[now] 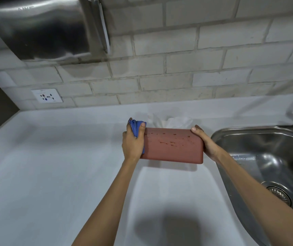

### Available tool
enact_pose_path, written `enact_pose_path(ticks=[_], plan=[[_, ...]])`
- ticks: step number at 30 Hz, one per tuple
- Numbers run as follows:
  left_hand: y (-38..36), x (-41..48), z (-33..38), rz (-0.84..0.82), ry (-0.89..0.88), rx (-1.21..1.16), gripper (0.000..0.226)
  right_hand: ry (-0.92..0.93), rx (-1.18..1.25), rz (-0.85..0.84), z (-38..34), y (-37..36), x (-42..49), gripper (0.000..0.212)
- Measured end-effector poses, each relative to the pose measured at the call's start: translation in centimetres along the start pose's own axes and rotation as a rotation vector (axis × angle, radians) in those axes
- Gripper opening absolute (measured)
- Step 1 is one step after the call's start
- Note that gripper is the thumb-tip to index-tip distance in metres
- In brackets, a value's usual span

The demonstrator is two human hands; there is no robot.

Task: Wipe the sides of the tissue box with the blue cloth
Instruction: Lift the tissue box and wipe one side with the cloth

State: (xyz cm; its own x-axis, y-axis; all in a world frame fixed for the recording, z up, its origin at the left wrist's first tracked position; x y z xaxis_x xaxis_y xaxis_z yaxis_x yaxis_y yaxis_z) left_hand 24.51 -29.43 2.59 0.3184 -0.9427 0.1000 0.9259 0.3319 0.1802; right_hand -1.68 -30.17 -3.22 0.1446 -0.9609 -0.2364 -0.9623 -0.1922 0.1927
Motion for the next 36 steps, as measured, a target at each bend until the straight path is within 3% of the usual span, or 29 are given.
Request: enact_pose_path(ticks=[7, 11, 14, 17, 22, 28, 34, 36], plan=[[0.1, -1.1, -1.0, 0.027, -0.092, -0.126, 0.059, 0.003, -0.003, 0.056, -0.1, 0.2, 0.4, 0.052], [1.1, -3.8, -3.7, 0.034, -0.048, -0.267, 0.048, 0.004, 0.016, 0.067, -0.2, 0.4, 0.8, 0.044], [1.8, -4.5, -5.8, 0.025, 0.051, -0.296, 0.046, 0.014, -0.010, 0.060, -0.3, 0.6, 1.1, 0.051], [1.7, -3.0, -4.2, 0.007, 0.018, -0.231, 0.048, 0.009, -0.028, 0.058, -0.7, 0.7, 1.1, 0.063], [-0.5, -0.2, 1.3, 0.022, -0.216, 0.067, 0.055, -0.021, -0.029, 0.076, -0.5, 0.8, 1.2, 0.070], [-0.1, -4.3, 0.6, 0.027, -0.448, 0.213, 0.056, -0.046, 0.019, 0.087, -0.3, 0.7, 1.1, 0.069], [0.1, -4.0, 1.9, 0.020, -0.511, 0.304, 0.049, -0.070, 0.014, 0.057, -0.4, 0.8, 1.2, 0.063], [-0.7, -2.8, 3.4, 0.040, -0.499, 0.354, 0.048, -0.078, 0.010, 0.051, -0.3, 0.7, 1.2, 0.071]])
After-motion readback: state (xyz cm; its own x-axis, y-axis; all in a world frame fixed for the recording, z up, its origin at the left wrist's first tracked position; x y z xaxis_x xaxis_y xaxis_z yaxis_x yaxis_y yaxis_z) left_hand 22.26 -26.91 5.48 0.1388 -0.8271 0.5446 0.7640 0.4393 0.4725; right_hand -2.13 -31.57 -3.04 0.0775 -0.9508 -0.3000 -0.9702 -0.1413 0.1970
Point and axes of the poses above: each hand's wrist, its own x-axis towards the middle knuckle, its own y-axis out of the back of the hand, z = x × y, the point moved 8 cm from there along x, towards the middle knuckle, and after that the axes turned 15 degrees about -x, right-handed, at the moved point
